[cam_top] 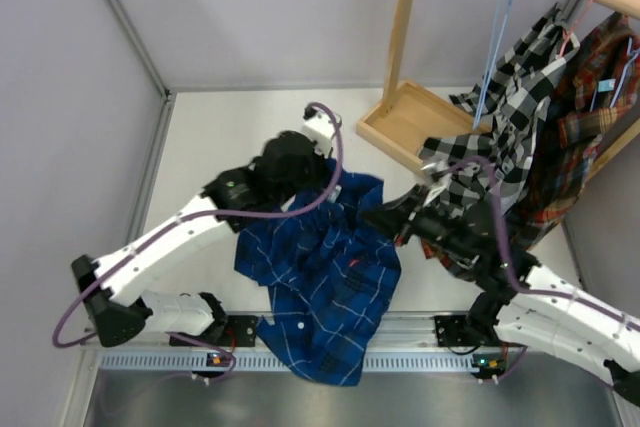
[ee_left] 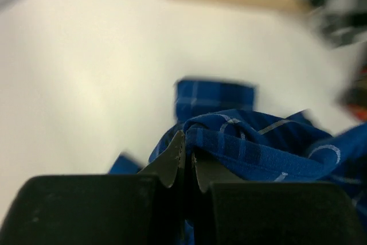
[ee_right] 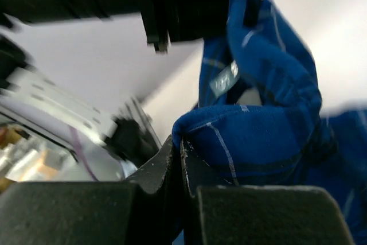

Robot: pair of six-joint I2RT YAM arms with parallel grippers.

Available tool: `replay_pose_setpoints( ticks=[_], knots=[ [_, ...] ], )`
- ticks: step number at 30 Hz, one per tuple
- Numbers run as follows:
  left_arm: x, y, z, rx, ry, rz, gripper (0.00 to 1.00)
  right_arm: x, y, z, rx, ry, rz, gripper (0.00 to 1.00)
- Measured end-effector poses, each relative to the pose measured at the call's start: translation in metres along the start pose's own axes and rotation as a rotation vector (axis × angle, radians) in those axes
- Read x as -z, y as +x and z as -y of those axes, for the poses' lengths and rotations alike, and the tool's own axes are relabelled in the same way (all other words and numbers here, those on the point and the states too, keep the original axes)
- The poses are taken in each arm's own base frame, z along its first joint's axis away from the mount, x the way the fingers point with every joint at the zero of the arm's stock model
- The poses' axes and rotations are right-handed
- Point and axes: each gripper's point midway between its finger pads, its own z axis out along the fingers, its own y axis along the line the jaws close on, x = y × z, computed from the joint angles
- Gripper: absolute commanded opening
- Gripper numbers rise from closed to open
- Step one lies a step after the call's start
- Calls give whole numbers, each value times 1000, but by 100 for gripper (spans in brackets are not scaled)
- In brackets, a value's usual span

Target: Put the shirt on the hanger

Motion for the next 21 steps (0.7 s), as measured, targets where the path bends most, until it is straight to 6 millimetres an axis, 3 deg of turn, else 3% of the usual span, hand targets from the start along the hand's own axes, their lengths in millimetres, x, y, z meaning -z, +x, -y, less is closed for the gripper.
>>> replay_pose_setpoints(
  ticks=[2,3,5,6,7,10,14,18,21],
  knots=[
    [-25,64,-20,14,-164,-156,0,-5,62,30,-61,106,-127,14],
    [-30,83,-31,21,-239,-196,0,-5,84,39,-71,146,-175,31],
    [-28,94,-47,42,-350,-207,0,-6,112,46,-79,192,-240,51],
    [-25,90,-54,59,-391,-185,0,-7,116,48,-74,203,-246,54],
    [-21,82,-59,83,-418,-149,0,-8,116,49,-63,210,-244,65],
    [-5,54,-64,133,-422,-46,0,-4,101,57,-7,269,-209,74],
    [11,28,-55,173,-319,49,0,6,52,63,123,349,-141,75],
    [16,25,-39,184,-203,76,0,2,-14,74,236,397,-106,68],
    [14,30,-31,182,-158,63,0,-11,-43,86,298,405,-135,63]
  ],
)
